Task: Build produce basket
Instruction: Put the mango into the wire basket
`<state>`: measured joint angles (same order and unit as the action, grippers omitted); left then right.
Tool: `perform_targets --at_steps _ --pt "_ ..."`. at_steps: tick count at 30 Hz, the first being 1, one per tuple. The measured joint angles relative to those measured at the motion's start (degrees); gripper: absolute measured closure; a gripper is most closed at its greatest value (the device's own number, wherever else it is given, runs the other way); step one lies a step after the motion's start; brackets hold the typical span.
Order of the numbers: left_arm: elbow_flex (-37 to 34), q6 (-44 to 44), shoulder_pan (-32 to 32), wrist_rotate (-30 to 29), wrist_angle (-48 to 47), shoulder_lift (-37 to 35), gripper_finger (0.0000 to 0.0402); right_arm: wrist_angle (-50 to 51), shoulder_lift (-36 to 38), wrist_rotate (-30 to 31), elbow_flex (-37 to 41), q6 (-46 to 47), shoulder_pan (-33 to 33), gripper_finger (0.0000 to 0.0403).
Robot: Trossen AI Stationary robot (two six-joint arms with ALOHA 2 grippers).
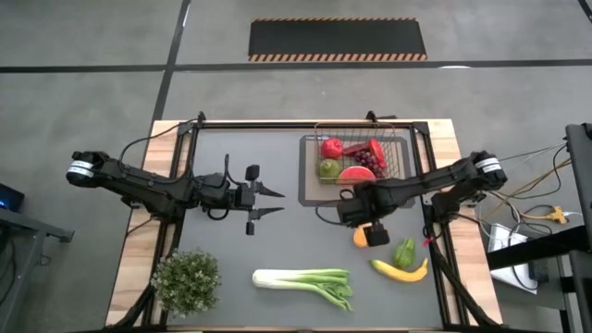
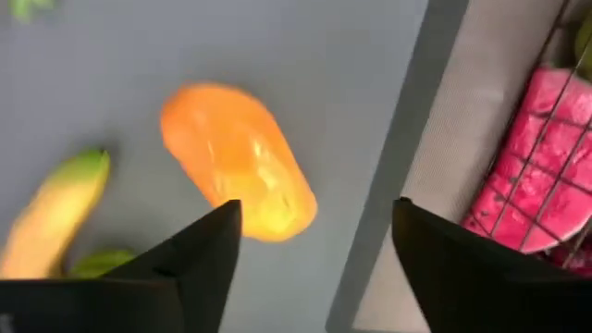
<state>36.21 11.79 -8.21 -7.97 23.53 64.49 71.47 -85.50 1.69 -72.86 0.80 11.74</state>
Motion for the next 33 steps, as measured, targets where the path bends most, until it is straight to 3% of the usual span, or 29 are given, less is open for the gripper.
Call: perform_targets --at_steps 5,10,24,33 --pt "0.0 0.54 -0.02 -0.02 0.0 0.0 0.0269 0.61 -0.97 -0.17 1.55 -0.79 1.96 0.0094" --pt "0.0 0.57 0.0 -0.02 0.0 0.0 0.0269 -0.37 -0.95 -0.02 4.27 -0.85 2.68 0.0086" --pt "0.0 0.61 -0.02 -0.04 0.0 0.0 0.0269 -13.97 -0.91 -2.16 16.14 -4.61 2.65 0.0113" --pt "0.0 0.66 -0.01 -0.04 0.0 0.0 0.0269 -18.16 -0.75 -2.12 17.95 -3.85 2.63 0.0153"
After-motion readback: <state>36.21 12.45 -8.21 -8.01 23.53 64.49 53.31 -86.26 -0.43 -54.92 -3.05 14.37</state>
